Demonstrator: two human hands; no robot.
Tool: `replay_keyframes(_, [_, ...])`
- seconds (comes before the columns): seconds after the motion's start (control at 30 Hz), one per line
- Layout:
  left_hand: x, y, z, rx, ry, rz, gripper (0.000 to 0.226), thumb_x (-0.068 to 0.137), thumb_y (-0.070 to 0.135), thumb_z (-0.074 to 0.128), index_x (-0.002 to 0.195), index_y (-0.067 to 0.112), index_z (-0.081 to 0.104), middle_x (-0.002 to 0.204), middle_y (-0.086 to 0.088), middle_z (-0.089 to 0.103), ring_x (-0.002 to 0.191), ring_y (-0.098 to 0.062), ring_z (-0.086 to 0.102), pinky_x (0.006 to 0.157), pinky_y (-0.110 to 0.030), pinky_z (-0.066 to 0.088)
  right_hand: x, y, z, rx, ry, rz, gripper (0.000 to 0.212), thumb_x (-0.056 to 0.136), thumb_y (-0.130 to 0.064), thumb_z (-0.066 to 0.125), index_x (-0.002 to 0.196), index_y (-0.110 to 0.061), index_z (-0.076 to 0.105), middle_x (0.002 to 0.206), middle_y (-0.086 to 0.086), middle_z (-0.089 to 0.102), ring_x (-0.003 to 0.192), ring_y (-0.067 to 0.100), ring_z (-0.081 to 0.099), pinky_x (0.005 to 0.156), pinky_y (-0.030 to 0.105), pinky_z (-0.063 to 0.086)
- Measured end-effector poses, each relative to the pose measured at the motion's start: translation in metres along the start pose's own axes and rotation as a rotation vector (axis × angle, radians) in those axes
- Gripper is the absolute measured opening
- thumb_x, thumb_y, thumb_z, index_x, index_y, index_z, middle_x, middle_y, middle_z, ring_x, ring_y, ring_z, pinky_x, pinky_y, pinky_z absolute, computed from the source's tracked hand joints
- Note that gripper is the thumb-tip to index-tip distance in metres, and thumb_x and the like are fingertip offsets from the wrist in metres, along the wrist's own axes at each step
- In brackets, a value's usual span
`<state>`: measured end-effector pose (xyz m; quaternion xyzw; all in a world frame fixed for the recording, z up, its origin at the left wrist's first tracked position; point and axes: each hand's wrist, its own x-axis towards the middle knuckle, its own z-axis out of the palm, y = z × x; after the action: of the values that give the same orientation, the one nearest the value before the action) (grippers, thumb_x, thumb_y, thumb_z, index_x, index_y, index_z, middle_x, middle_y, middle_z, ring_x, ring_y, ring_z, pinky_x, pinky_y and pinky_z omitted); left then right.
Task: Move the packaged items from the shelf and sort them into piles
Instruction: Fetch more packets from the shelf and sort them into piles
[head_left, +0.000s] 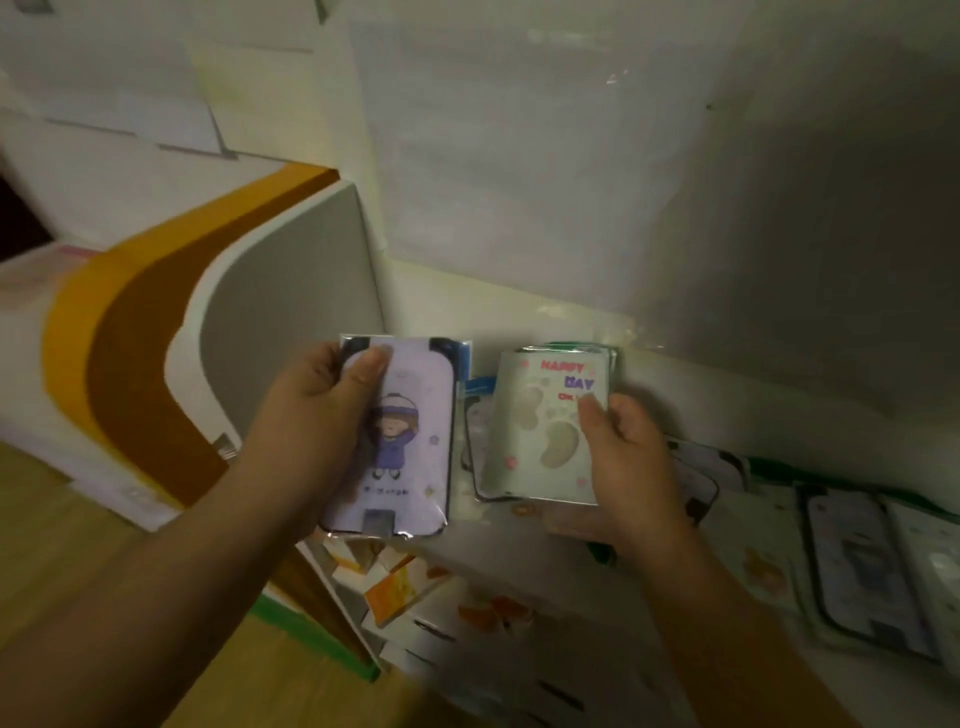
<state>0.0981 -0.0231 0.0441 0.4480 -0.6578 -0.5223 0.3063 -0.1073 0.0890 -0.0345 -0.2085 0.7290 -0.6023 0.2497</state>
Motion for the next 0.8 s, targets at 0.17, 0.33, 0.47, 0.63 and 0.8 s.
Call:
replay_keyframes(0.17, [-0.012, 0.008, -0.032, -0.265, -0.195, -0.171, 0.030, 0.087, 0.025, 0.062, 0.116, 0.020, 0.057, 0.090, -0.015, 0.075, 0.081, -0.032, 0.074, 0.066, -0.042, 0.057, -0.027, -0.033, 0.013, 0.124, -0.066, -0.080, 0.016, 0.101, -0.031, 0.050, 0.094, -0.028, 0.064, 0.080, -0.015, 0.074, 0.063, 0.003, 0.071, 0.047, 0.022, 0.053])
replay_keyframes(0.33, [-0.024, 0.007, -0.078, -0.464, 0.110, 0.038, 0.022, 0.095, 0.022, 0.055, 0.115, 0.023, 0.065, 0.101, -0.005, 0.076, 0.090, -0.025, 0.074, 0.074, -0.046, 0.058, -0.052, -0.059, 0.045, 0.142, -0.142, -0.133, 0.021, 0.100, -0.027, 0.051, 0.092, -0.036, 0.068, 0.087, -0.011, 0.076, 0.071, 0.009, 0.073, 0.056, 0.032, 0.058])
replay_keyframes(0.47, [-0.031, -0.010, -0.131, -0.345, 0.298, 0.169, 0.016, 0.098, 0.029, 0.053, 0.109, 0.031, 0.065, 0.099, 0.005, 0.076, 0.088, -0.017, 0.074, 0.071, -0.039, 0.058, -0.082, -0.070, 0.092, 0.091, -0.248, -0.168, 0.022, 0.101, -0.033, 0.050, 0.091, -0.042, 0.068, 0.093, -0.017, 0.075, 0.080, 0.008, 0.073, 0.061, 0.029, 0.056])
replay_keyframes(0.63, [-0.035, -0.055, -0.218, -0.312, 0.418, 0.032, 0.018, 0.099, 0.035, 0.052, 0.112, 0.029, 0.064, 0.094, 0.000, 0.076, 0.077, -0.018, 0.075, 0.062, -0.040, 0.060, -0.130, -0.078, 0.165, 0.081, -0.336, -0.152, 0.019, 0.101, -0.030, 0.048, 0.095, -0.036, 0.065, 0.087, -0.022, 0.072, 0.070, 0.000, 0.070, 0.049, 0.018, 0.051])
replay_keyframes(0.8, [-0.044, -0.106, -0.318, -0.288, 0.422, -0.099, 0.020, 0.097, 0.029, 0.055, 0.111, 0.037, 0.067, 0.101, 0.001, 0.075, 0.088, -0.027, 0.073, 0.071, -0.056, 0.059, -0.180, -0.078, 0.251, 0.107, -0.398, -0.127, 0.022, 0.102, -0.030, 0.047, 0.097, -0.040, 0.066, 0.090, -0.017, 0.075, 0.075, 0.006, 0.072, 0.054, 0.023, 0.053])
